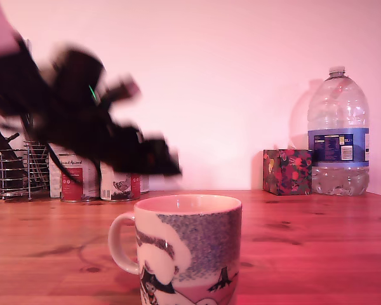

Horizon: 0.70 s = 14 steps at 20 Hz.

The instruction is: Pick up the coffee capsules from the table one by one and drop them inside the nearest coffee cup

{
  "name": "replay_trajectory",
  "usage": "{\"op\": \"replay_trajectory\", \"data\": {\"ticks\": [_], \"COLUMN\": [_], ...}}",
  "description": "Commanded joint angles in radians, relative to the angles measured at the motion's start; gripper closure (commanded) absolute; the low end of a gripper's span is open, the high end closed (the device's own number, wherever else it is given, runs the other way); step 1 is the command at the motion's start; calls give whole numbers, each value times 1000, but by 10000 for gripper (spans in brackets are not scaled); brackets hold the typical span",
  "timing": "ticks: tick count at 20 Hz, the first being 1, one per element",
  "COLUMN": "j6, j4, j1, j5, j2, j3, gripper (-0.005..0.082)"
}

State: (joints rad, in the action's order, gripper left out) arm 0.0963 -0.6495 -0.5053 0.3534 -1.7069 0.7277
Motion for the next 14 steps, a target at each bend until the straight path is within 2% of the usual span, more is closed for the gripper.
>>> {"op": "replay_trajectory", "data": {"ticks": [1,8,14], "j6": [-4,-10,-10], "j4": [23,256,486], "j1": [-17,-74,-167], "j5": [8,6,3], "j2": [69,430,615], "j3": [-69,-232,-244], "gripper": [662,662,662]}}
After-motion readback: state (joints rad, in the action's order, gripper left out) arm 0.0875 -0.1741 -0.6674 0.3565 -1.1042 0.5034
